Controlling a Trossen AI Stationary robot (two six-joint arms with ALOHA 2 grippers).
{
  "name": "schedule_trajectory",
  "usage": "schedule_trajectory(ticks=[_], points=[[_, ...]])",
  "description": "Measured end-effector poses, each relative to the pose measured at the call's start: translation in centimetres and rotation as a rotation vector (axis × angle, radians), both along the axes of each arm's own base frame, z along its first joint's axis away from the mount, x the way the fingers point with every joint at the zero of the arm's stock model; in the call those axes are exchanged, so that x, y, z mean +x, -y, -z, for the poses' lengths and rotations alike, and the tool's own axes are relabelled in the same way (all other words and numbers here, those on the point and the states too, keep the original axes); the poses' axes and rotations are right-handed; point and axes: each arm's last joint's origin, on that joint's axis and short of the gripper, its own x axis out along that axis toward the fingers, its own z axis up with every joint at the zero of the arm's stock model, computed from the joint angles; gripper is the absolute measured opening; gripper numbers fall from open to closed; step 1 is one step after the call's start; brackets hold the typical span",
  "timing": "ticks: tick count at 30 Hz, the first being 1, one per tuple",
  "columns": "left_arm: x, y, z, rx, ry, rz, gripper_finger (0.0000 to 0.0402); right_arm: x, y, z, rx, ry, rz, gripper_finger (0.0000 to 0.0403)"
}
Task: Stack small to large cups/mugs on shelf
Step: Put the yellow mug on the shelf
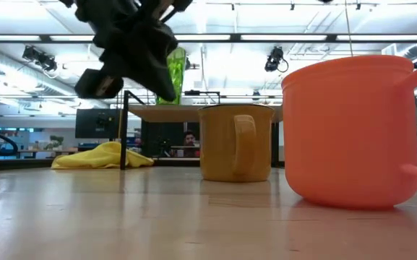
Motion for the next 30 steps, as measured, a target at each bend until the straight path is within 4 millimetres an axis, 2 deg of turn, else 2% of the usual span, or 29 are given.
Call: schedule_trajectory(ticks=[3, 6, 9, 16, 23, 30], points=[[-0.8, -0.2, -0.5, 0.026, -0.031, -0.004, 0.0017, -0.1, 1.0, -1.4, -0.016, -0.057, 0.04, 0.0094], [-1.4, -0.4, -0.8, 0.052, -0.058, -0.007, 0.0023, 0.6, 2.0, -0.5, -0.036, -0.262, 0.087, 0.0094], [-1.7, -0.7, -1.0, 0.078, -0.071, 0.002, 0.0027, 2.4, 2.4, 1.5, -0.041, -0.447, 0.094, 0.0094], [-1.8, -1.4, -1.1, 0.151, -0.084, 0.056, 0.0017, 6.8, 2.1, 6.9, -0.017, -0.72, 0.023, 0.0094], [-1.9, -1.6, -1.0, 0.2, -0.099, 0.089, 0.0009, 9.4, 1.9, 10.0, -0.012, -0.82, 0.012, 0.0105], [-2.0, -1.6, -0.9, 0.235, -0.109, 0.123, 0.0021, 11.3, 1.3, 12.5, 0.014, -0.861, 0.049, 0.0131]])
